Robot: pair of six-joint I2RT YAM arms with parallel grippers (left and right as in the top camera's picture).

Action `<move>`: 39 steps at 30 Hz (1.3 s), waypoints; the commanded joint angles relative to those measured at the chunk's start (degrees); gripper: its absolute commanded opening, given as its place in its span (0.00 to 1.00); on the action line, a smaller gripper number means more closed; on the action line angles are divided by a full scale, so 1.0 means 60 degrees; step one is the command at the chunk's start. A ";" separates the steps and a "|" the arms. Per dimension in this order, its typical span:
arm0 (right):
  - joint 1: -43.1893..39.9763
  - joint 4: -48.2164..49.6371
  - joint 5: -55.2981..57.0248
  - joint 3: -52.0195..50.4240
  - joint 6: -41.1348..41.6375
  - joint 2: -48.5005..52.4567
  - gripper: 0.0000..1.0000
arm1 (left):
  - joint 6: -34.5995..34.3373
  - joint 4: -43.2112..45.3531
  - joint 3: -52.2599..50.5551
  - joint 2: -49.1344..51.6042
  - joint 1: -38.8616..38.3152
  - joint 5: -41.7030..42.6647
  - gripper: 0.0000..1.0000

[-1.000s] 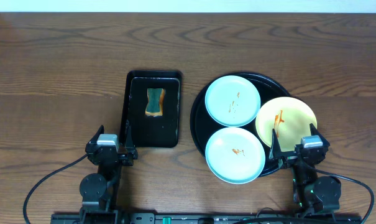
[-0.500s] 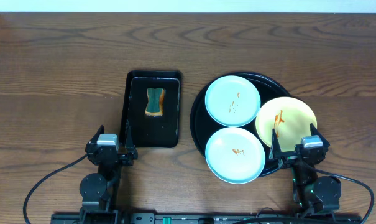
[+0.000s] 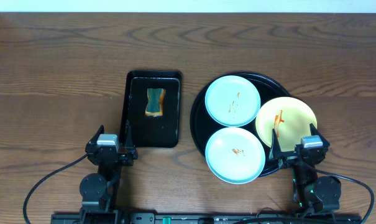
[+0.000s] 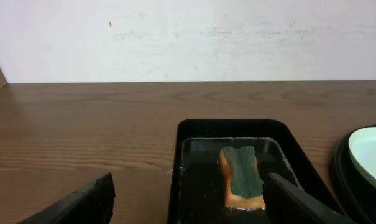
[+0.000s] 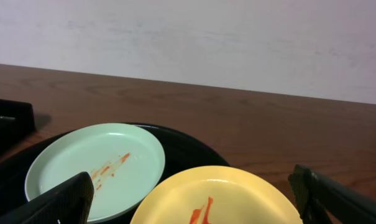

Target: Clean dirty plates on tray and stack at the side

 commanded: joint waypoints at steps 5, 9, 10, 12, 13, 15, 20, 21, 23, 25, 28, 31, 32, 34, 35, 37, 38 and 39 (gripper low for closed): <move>0.0095 -0.0033 -0.0011 -0.0011 -0.0120 -0.0033 0.99 | 0.0160 -0.0437 -0.0076 -0.0055 0.0047 0.0102 0.77; 0.0095 -0.0029 -0.0011 -0.0011 -0.0120 -0.0033 0.99 | 0.0164 -0.0433 -0.0076 -0.0055 0.0047 0.0102 0.77; 0.0095 -0.0033 -0.0011 -0.0011 -0.0120 -0.0033 0.99 | 0.0164 -0.0412 -0.0076 -0.0055 0.0047 0.0106 0.77; 0.0095 -0.0033 0.0069 -0.0011 -0.0175 -0.0033 0.99 | 0.0168 -0.0426 -0.0076 -0.0055 0.0047 0.0098 0.77; 0.0091 -0.0033 0.0208 -0.0011 -0.0200 -0.0033 0.99 | 0.0168 -0.0426 -0.0076 -0.0055 0.0047 0.0098 0.77; 0.0095 -0.0033 0.0302 -0.0011 -0.0189 -0.0033 0.99 | 0.0164 -0.0426 -0.0076 -0.0055 0.0047 0.0098 0.77; 0.0095 0.0033 0.0186 -0.0011 -0.0153 -0.0033 0.99 | 0.0036 -0.0423 -0.0076 -0.0055 0.0047 0.0102 0.77; 0.0095 0.0066 0.0153 -0.0011 -0.0153 -0.0033 0.99 | -0.0157 -0.0423 -0.0073 -0.0055 0.0047 0.0102 0.78; 0.0091 0.0117 0.0244 -0.0011 -0.0146 -0.0033 0.99 | -0.0670 -0.0433 -0.0044 -0.0055 0.0047 0.0102 0.77; 0.0091 0.0135 0.0448 -0.0004 0.0066 -0.0033 0.99 | -0.0852 -0.0470 0.0025 -0.0029 0.0047 0.0098 0.77; 0.0091 0.0109 0.0747 0.0080 0.0535 0.0022 0.99 | -0.0867 -0.0539 0.0291 0.0273 0.0047 0.0098 0.77; 0.0091 -0.0113 0.0739 0.0433 0.0918 0.0310 0.99 | -0.1377 -0.0594 0.0831 0.1042 0.0047 0.0095 0.77; 0.0091 -0.0215 0.0739 0.0535 0.1042 0.0412 0.99 | -0.1461 -0.0674 0.1013 0.1304 0.0047 0.0091 0.78; 0.0091 -0.0586 0.0736 0.0900 0.1490 0.0841 0.99 | -0.1461 -0.0882 0.1479 0.1974 0.0047 0.0095 0.77; 0.0091 -0.0758 0.0732 0.1082 0.1657 0.1049 0.99 | -0.1461 -0.1005 0.1745 0.2350 0.0047 0.0095 0.77; 0.0091 -0.1129 0.0729 0.1559 0.1829 0.1632 0.99 | -0.1461 -0.1239 0.2255 0.3049 0.0047 0.0102 0.77; 0.0095 -0.1322 0.0707 0.1851 0.1858 0.1974 0.99 | -0.1461 -0.1435 0.2601 0.3472 0.0047 0.0102 0.77; 0.0091 -0.1486 0.0659 0.2102 0.1851 0.2280 0.99 | -0.1461 -0.1621 0.2907 0.3832 0.0047 0.0102 0.77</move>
